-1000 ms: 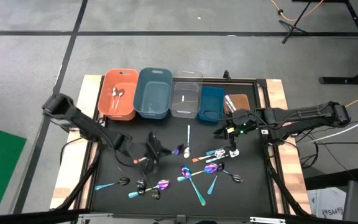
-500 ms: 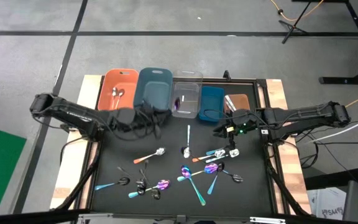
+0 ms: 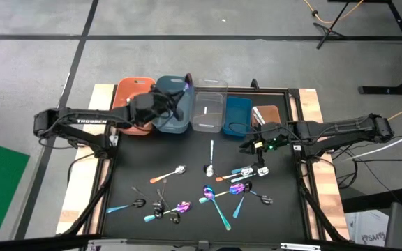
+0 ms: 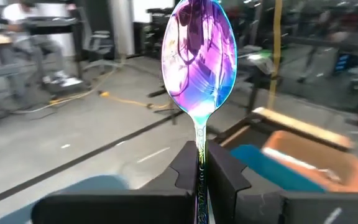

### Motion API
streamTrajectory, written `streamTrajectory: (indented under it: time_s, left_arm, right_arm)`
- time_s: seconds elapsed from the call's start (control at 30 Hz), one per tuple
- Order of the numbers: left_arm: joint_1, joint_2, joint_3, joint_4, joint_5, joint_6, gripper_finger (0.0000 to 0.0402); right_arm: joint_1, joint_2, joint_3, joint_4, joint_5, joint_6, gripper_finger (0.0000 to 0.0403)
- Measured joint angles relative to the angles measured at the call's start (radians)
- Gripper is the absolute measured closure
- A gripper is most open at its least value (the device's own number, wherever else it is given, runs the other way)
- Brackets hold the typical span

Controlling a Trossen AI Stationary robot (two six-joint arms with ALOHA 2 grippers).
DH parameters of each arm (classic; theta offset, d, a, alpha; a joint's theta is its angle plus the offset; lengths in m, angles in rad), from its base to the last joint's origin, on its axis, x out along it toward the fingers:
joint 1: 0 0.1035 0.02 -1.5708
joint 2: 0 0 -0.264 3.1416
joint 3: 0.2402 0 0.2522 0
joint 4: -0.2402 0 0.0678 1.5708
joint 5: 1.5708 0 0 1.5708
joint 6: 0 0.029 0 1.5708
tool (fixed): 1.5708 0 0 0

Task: Sort silverware by color (type)
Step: Put the purple spoon into the left blue bin

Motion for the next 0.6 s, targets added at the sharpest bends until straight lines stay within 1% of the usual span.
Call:
streamTrajectory:
  time_s: [0.17,0.37,0.6]
  left_arm:
    - [0.073,0.000,0.000,-0.119,0.000,-0.032,0.0388]
    - [0.123,0.000,0.000,-0.243,0.000,-0.097,0.0388]
    - [0.141,0.050,0.000,-0.251,0.000,-0.115,0.0388]
  right_arm:
    - [0.000,0.000,0.000,0.000,0.000,0.000,0.0322]
    - [0.000,0.000,0.000,0.000,0.000,0.000,0.0322]
    - [0.000,0.000,0.000,0.001,0.000,0.000,0.0322]
